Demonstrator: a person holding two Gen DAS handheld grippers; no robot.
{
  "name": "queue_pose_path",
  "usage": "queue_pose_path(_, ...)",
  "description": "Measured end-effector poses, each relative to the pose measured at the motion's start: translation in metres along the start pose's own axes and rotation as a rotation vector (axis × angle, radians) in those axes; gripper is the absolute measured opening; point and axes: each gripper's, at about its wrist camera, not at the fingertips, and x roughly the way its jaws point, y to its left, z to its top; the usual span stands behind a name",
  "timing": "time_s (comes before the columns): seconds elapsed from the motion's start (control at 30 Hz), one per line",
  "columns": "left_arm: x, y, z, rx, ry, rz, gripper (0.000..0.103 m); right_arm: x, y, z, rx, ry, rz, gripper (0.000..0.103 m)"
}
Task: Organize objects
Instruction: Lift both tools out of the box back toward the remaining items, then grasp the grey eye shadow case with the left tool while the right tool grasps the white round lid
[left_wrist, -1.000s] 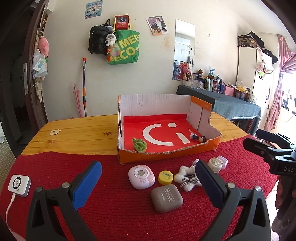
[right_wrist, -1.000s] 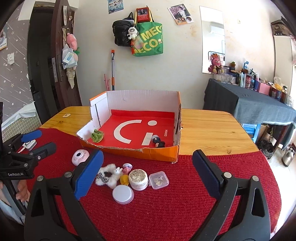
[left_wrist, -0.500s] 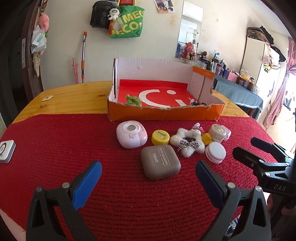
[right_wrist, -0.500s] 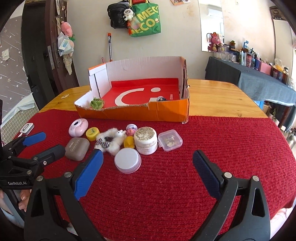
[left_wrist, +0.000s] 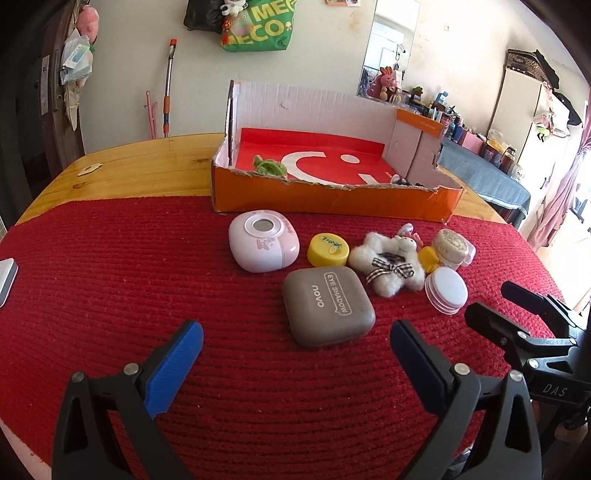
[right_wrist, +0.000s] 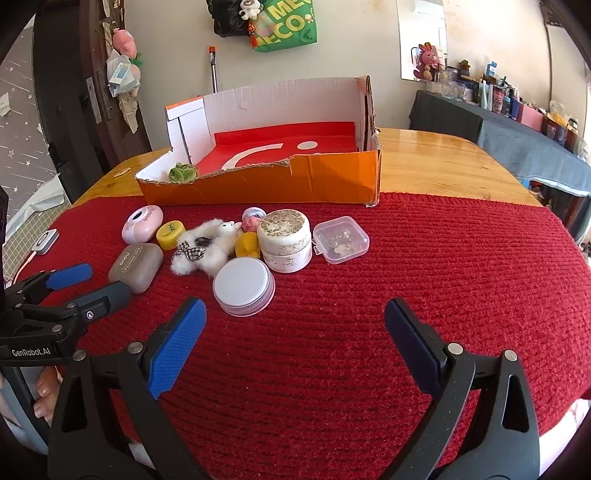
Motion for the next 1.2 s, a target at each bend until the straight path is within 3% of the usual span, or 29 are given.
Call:
queue_pose_path(0.73, 0.012, 0.012, 0.009, 0.047, 0.038, 0.034, 0.103, 0.008, -0.002, 0.002, 0.005, 0.017, 0.009, 0.099)
queue_pose_path(1.2, 0.012, 0.017, 0.014, 0.035, 0.046, -0.017, 0.103, 0.018, 0.008, 0.007, -0.034, 0.038, 0.013, 0.099)
